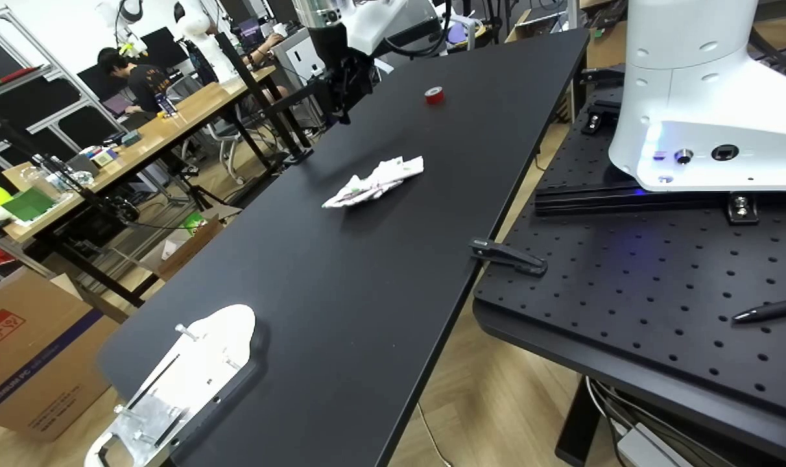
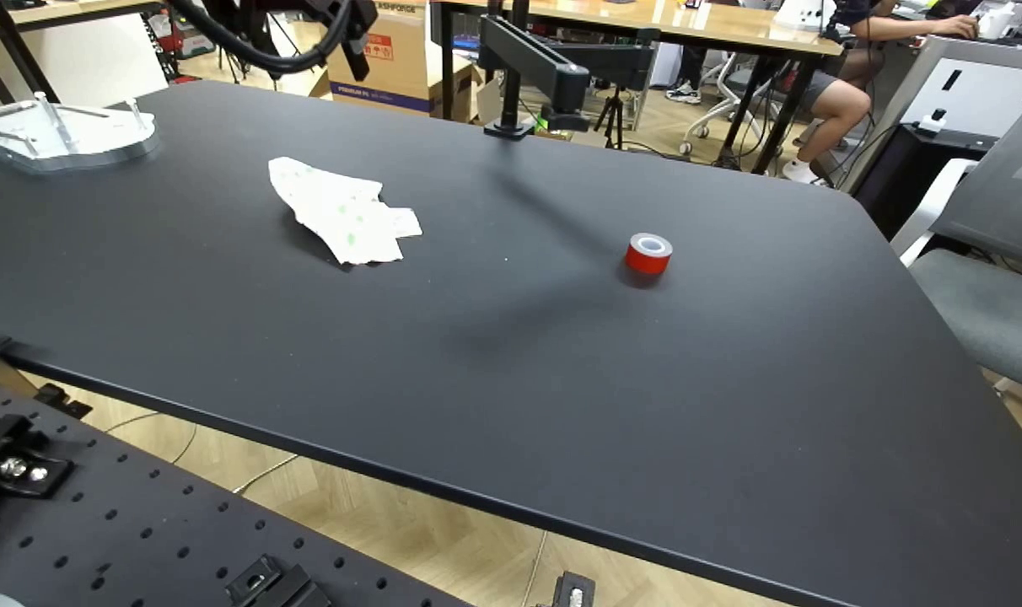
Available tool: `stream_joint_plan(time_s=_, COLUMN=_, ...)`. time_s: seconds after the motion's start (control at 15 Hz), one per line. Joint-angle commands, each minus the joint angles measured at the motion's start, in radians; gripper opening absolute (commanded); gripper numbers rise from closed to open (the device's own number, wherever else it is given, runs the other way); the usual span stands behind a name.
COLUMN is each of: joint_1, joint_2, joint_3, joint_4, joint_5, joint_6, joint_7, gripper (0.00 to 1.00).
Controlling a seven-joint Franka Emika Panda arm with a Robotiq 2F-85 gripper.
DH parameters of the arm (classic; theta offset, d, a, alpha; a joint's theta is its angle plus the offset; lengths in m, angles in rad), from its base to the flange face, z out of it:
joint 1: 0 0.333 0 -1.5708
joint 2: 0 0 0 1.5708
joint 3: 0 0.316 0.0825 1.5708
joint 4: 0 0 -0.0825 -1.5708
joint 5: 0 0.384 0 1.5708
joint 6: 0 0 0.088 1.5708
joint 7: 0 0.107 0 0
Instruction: Hang the cloth on the black stand
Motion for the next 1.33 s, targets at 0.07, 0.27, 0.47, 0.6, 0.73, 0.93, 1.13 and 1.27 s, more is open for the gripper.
stream_joint_plan(time_s=0.07, joint_1=-0.023, joint_2=0.122, joint_3=0.023, joint_4=0.079, joint_5=-0.224, joint_6=-0.048, joint_7=0.118, gripper=1.0)
stream_joint_plan(time_s=0.27, joint_1=0.005, joint_2=0.192, joint_3=0.025, joint_4=0.104, joint_5=-0.315, joint_6=-0.099, joint_7=0.137, gripper=1.0)
stream_joint_plan(time_s=0.47, joint_1=0.029, joint_2=0.268, joint_3=0.028, joint_4=0.127, joint_5=-0.333, joint_6=-0.147, joint_7=0.104, gripper=1.0)
stream_joint_plan(time_s=0.6, joint_1=0.022, joint_2=0.243, joint_3=0.029, joint_4=0.096, joint_5=-0.302, joint_6=-0.114, joint_7=0.083, gripper=1.0)
stream_joint_plan(time_s=0.73, joint_1=0.025, joint_2=0.286, joint_3=0.032, joint_4=0.109, joint_5=-0.301, joint_6=-0.11, joint_7=0.073, gripper=1.0)
stream_joint_plan(time_s=0.93, joint_1=0.035, joint_2=0.298, joint_3=0.016, joint_4=0.128, joint_5=-0.338, joint_6=-0.104, joint_7=0.11, gripper=1.0)
stream_joint_plan(time_s=1.13, joint_1=0.039, joint_2=0.341, joint_3=0.006, joint_4=0.176, joint_5=-0.37, joint_6=-0.117, joint_7=0.093, gripper=1.0)
stream_joint_plan(time_s=1.27, joint_1=0.04, joint_2=0.373, joint_3=0.003, joint_4=0.209, joint_5=-0.388, joint_6=-0.123, joint_7=0.084, gripper=1.0)
